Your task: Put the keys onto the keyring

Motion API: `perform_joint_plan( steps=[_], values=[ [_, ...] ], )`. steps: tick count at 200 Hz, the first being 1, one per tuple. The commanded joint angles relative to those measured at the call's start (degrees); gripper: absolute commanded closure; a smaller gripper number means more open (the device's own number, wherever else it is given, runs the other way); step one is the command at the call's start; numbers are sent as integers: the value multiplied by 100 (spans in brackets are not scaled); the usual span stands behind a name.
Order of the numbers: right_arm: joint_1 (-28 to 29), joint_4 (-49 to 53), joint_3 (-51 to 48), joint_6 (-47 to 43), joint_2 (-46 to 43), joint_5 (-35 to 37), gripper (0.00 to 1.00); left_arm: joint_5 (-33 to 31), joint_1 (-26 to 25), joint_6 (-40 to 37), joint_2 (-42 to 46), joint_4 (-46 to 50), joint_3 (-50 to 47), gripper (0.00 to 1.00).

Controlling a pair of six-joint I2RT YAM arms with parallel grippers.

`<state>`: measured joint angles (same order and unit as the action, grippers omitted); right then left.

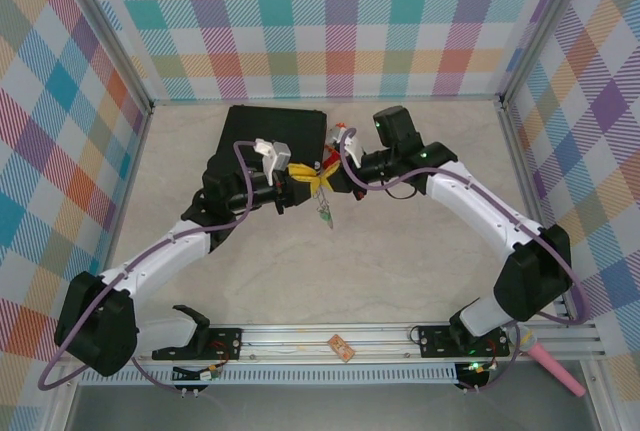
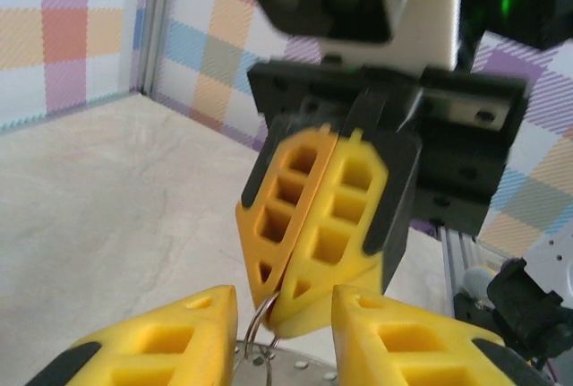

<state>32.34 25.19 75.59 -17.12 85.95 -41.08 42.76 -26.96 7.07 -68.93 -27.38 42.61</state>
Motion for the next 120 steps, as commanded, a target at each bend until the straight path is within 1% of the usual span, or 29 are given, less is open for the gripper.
perform_joint_plan(
  steps=[1,19,34,51,53,91,120],
  values=[
    [-30,-1092,-333,412,-351,-125,100,-286,-29,328,330,-812,-226,64],
    [-85,-1805,-672,715,-499,-128,100,-664,-28,581,503,-1374,-510,62],
    [-128,-2444,-995,933,-632,-137,100,-789,-9,701,625,-1619,-643,61],
    [-164,-3288,-1369,1106,-777,-166,100,-795,-1,710,680,-1597,-667,61],
    [-166,-3379,-1411,1264,-798,-171,100,-796,-2,717,686,-1585,-667,61],
    [-277,-4687,-1878,1955,-986,-147,100,-840,29,727,699,-1563,-728,60],
    [-442,-5762,-2155,2654,-1006,-264,100,-848,58,799,682,-1636,-733,60]
  ],
)
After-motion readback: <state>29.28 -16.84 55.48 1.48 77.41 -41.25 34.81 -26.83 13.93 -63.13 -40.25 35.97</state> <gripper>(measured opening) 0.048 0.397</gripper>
